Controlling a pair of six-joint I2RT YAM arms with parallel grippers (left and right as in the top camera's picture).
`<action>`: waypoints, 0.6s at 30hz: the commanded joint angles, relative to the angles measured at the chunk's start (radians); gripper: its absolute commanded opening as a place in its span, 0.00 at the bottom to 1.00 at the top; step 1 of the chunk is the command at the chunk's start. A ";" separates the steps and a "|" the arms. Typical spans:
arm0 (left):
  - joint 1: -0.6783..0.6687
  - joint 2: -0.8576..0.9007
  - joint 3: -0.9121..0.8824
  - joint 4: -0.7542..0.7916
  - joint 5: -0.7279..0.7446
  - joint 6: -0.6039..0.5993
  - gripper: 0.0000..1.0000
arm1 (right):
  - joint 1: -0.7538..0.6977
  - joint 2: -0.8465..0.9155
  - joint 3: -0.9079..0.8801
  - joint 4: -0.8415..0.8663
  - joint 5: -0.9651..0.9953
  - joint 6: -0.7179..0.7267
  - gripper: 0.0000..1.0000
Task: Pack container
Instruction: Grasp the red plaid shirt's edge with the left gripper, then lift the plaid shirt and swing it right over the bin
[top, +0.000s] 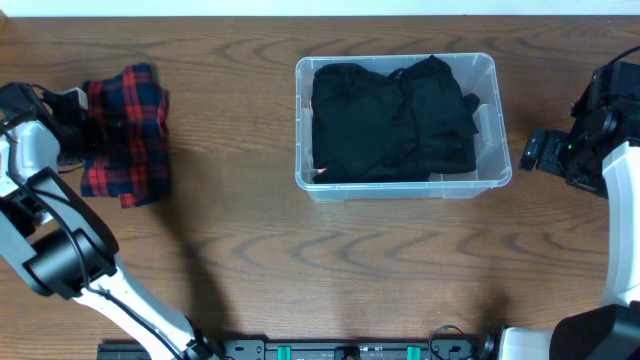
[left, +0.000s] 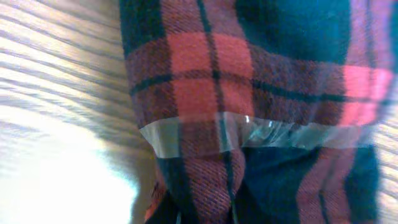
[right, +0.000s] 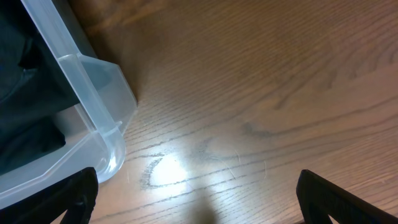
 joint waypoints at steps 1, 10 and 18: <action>-0.016 -0.121 -0.001 0.018 0.022 0.002 0.06 | 0.003 -0.010 0.009 0.000 0.013 0.010 0.99; -0.143 -0.346 -0.001 0.137 0.277 0.010 0.06 | 0.003 -0.010 0.009 0.000 0.013 0.011 0.99; -0.400 -0.499 -0.001 0.167 0.379 0.176 0.06 | 0.003 -0.010 0.009 0.000 0.013 0.010 0.99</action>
